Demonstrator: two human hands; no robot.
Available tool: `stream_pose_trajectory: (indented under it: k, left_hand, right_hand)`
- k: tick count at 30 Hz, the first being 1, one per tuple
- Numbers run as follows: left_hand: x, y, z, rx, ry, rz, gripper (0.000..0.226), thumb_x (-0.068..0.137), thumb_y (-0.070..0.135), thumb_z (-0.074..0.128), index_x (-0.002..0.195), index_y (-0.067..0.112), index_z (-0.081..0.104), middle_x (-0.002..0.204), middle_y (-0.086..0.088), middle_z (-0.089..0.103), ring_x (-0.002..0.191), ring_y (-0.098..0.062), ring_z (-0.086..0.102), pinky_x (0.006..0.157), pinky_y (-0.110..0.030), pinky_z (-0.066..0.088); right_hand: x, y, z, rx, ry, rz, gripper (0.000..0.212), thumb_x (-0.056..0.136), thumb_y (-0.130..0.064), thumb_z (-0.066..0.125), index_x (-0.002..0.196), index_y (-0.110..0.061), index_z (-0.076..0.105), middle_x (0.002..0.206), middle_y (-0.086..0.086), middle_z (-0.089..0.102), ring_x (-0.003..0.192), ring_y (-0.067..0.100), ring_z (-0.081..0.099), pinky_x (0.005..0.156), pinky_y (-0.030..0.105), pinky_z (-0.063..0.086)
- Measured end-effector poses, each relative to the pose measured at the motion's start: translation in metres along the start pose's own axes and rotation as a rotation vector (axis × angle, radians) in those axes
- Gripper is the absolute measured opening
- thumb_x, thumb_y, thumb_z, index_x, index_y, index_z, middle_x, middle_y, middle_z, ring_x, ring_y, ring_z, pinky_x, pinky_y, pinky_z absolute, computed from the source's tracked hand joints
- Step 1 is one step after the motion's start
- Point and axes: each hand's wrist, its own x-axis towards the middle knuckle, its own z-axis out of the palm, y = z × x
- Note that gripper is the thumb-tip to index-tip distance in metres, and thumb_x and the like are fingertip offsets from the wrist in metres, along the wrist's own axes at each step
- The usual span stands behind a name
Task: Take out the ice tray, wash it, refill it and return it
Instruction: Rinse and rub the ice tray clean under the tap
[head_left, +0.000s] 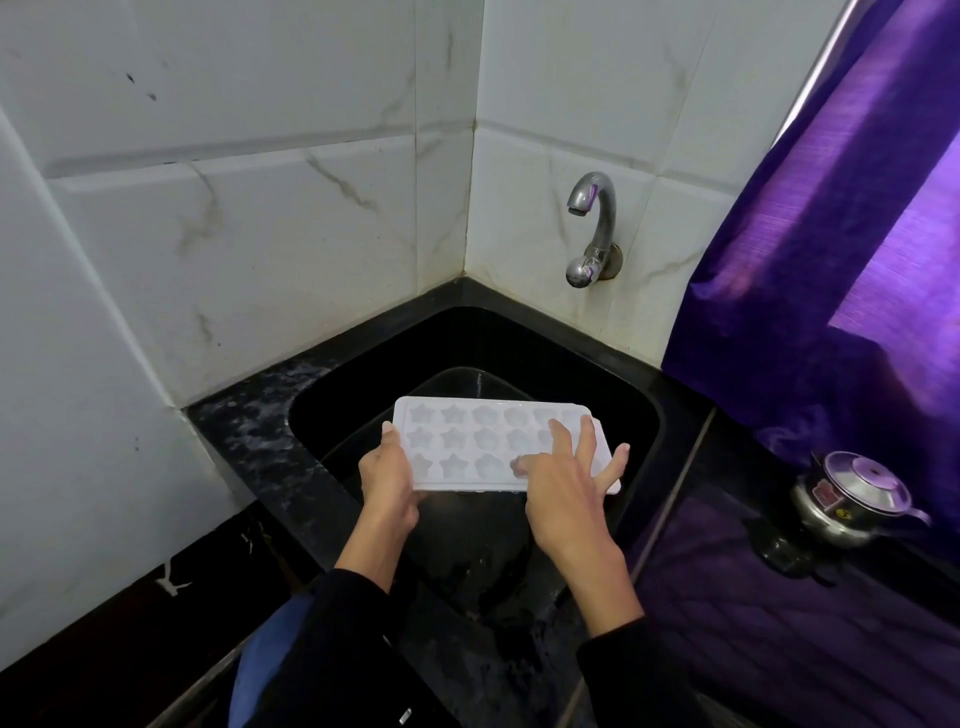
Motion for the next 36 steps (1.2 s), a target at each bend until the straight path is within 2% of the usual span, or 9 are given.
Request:
stream_pose_trajectory:
  k: [6,12,16,21,23,29,33,36]
  left_hand:
    - [0.0,0.003,-0.003,0.002,0.001,0.001,0.035,0.101,0.041,0.038,0.087,0.016,0.058,0.093,-0.008,0.067,0.088,-0.028,0.066,0.084,-0.05,0.055]
    - [-0.001,0.001,-0.003,0.026,-0.01,0.001,0.035,0.101,0.041,0.038,0.086,0.017,0.058,0.094,-0.008,0.067,0.087,-0.028,0.066,0.087,-0.051,0.054]
    - [-0.001,0.001,-0.002,0.027,-0.008,0.004,0.034,0.101,0.041,0.038,0.086,0.017,0.057,0.094,-0.008,0.067,0.09,-0.029,0.066,0.086,-0.051,0.054]
    - [-0.001,0.002,-0.001,0.03,-0.002,-0.005,0.035,0.1,0.041,0.038,0.09,0.015,0.058,0.094,-0.008,0.067,0.089,-0.029,0.066,0.086,-0.05,0.054]
    - [-0.001,0.001,0.0,0.032,-0.002,-0.009,0.036,0.1,0.042,0.038,0.093,0.013,0.059,0.094,-0.008,0.067,0.088,-0.029,0.066,0.086,-0.051,0.054]
    - [-0.002,0.0,0.001,0.03,-0.002,-0.009,0.035,0.1,0.042,0.038,0.083,0.017,0.056,0.09,-0.009,0.066,0.084,-0.027,0.066,0.086,-0.05,0.054]
    - [-0.002,0.0,0.001,0.025,0.0,-0.003,0.035,0.101,0.041,0.038,0.082,0.017,0.055,0.09,-0.008,0.066,0.084,-0.027,0.065,0.086,-0.05,0.054]
    - [-0.001,0.0,0.0,0.03,0.004,-0.002,0.034,0.101,0.042,0.037,0.083,0.018,0.055,0.092,-0.008,0.066,0.085,-0.027,0.066,0.087,-0.05,0.054]
  right_hand:
    - [-0.003,0.006,0.004,0.003,0.026,-0.011,0.07,0.079,0.016,0.048,0.125,-0.036,0.06,0.159,0.01,0.014,0.146,0.038,-0.02,0.109,0.069,-0.016]
    - [-0.001,0.004,0.001,0.021,0.006,0.004,0.065,0.082,0.011,0.051,0.126,-0.036,0.06,0.161,0.01,0.006,0.146,0.037,-0.021,0.11,0.068,-0.015]
    - [-0.001,0.005,0.003,0.051,0.038,0.019,0.062,0.08,0.012,0.052,0.121,-0.033,0.061,0.16,0.01,0.01,0.147,0.035,-0.019,0.109,0.067,-0.016]
    - [-0.001,0.002,0.004,0.095,0.107,-0.025,0.062,0.072,0.019,0.047,0.113,-0.026,0.055,0.155,0.007,0.018,0.148,0.033,-0.016,0.111,0.065,-0.016]
    - [-0.002,-0.001,0.004,0.086,0.089,-0.06,0.063,0.073,0.019,0.049,0.115,-0.028,0.055,0.157,0.008,0.014,0.147,0.034,-0.019,0.111,0.065,-0.017]
    - [-0.005,-0.01,0.004,0.063,0.019,-0.106,0.076,0.075,0.021,0.045,0.126,-0.035,0.058,0.162,0.012,0.001,0.145,0.037,-0.026,0.109,0.064,-0.021]
    - [-0.007,-0.013,0.005,0.045,0.005,-0.118,0.079,0.073,0.023,0.043,0.126,-0.033,0.057,0.161,0.014,0.004,0.145,0.038,-0.026,0.109,0.066,-0.017]
    - [-0.007,-0.011,0.003,0.048,0.005,-0.109,0.08,0.074,0.023,0.043,0.127,-0.034,0.058,0.161,0.014,0.005,0.145,0.038,-0.026,0.109,0.065,-0.02]
